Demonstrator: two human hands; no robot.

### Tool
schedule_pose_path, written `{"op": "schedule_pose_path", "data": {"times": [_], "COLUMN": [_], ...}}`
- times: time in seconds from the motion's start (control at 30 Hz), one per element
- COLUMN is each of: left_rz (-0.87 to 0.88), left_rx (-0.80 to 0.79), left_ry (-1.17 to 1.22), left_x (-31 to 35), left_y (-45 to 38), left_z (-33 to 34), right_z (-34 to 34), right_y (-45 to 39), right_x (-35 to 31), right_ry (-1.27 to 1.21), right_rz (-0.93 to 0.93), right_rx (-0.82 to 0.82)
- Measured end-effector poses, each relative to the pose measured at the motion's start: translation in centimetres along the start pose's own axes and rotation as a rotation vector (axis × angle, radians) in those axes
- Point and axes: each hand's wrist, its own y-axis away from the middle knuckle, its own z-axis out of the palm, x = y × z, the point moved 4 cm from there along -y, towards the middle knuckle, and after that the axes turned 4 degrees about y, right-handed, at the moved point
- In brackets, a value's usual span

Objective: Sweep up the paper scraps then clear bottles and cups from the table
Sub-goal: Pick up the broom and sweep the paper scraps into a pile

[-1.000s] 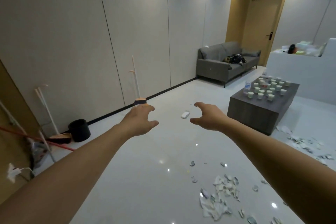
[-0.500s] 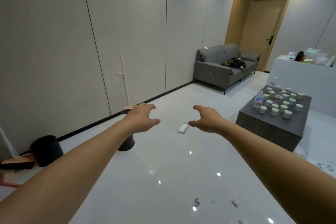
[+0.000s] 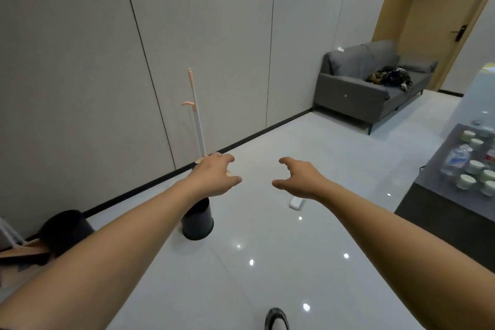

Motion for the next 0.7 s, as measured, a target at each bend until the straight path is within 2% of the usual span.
{"op": "schedule_pose_path", "data": {"times": [0.3,0.57,0.7], "left_rz": [-0.171,-0.347,-0.345], "left_rx": [-0.02,-0.054,-0.056], "left_ry": [0.019,0.018,0.034], "left_x": [-8.2,-16.4,-21.5], "left_y": [-20.7,-33.6,-41.9], "left_z": [0.7,0.9,1.7], "right_z": [0.9,4.0,6.5], "right_y": [-25.8,-41.7,-50.8], "right_x": [1.7,0.3,-1.0], "right_ry": [-0.043,-0.096,-0.075], "right_rz": [-0.05,-0.048,-0.046], "right_rx": [-0.149,-0.28,-0.298]}}
